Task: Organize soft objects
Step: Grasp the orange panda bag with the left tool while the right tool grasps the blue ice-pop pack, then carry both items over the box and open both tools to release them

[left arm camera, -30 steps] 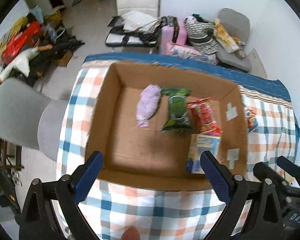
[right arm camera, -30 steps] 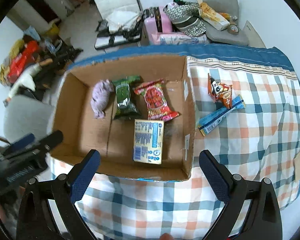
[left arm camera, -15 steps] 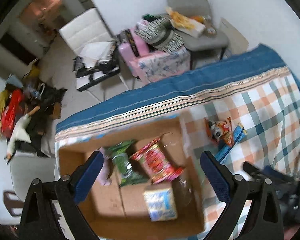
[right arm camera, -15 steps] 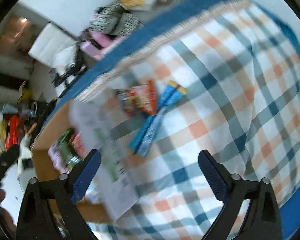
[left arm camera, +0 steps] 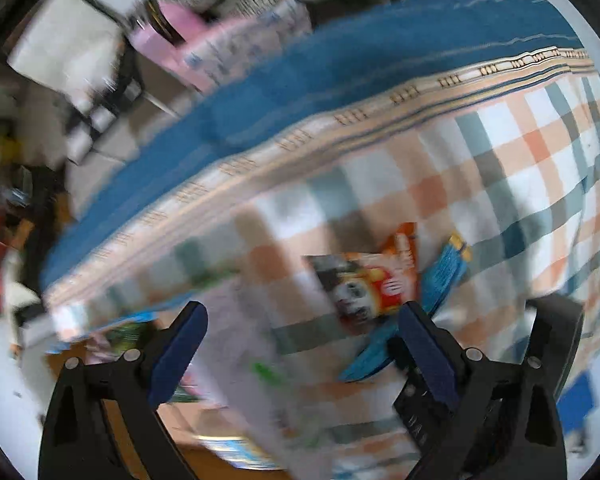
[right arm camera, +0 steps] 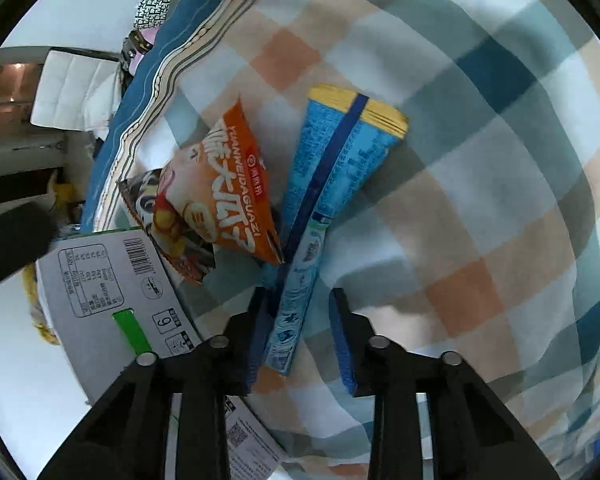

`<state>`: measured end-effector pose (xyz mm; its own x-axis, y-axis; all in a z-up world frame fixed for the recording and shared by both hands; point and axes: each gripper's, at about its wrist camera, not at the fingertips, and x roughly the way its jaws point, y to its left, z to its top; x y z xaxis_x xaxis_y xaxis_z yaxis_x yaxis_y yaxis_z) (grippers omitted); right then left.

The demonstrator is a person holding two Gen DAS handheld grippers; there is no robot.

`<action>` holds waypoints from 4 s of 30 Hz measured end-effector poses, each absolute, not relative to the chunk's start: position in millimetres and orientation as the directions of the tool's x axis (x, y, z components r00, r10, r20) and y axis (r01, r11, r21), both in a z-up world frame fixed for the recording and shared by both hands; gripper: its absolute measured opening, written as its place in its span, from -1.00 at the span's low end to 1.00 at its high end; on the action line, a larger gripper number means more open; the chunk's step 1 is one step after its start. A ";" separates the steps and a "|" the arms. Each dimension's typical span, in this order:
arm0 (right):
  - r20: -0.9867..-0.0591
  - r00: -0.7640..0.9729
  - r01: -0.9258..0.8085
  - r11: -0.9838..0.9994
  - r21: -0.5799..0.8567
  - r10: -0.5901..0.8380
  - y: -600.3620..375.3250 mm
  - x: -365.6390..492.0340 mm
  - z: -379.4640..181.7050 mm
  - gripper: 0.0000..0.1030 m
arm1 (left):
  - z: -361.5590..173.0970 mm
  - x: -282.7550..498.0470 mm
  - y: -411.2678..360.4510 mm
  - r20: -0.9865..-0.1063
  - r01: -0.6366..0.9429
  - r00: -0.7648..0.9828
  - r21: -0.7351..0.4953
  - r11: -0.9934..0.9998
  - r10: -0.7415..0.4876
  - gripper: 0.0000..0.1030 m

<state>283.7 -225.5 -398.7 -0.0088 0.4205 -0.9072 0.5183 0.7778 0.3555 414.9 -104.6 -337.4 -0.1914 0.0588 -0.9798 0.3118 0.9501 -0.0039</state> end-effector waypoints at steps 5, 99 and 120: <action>-0.918 -0.057 0.486 0.814 0.318 0.393 -242.3 274.8 -390.3 -0.51 | -370.5 420.5 -117.2 -0.956 0.276 -0.292 -0.040 0.960 0.044 0.88; -0.976 0.103 0.202 0.957 0.208 0.190 -193.6 251.9 -205.0 -0.68 | -200.2 282.7 -13.5 -0.935 0.163 0.042 -0.342 0.925 -0.353 -0.02; -0.940 0.016 -0.099 0.936 0.339 0.342 82.3 268.2 -202.5 -0.68 | -245.7 247.3 243.4 -0.958 -0.171 0.070 -0.285 0.943 -0.277 -0.01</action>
<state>268.2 82.3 -202.5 0.0157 0.3417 -0.9397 -0.0987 0.9357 0.3386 247.3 243.4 -245.7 0.0701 -0.2773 -0.9582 -0.1710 0.9430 -0.2854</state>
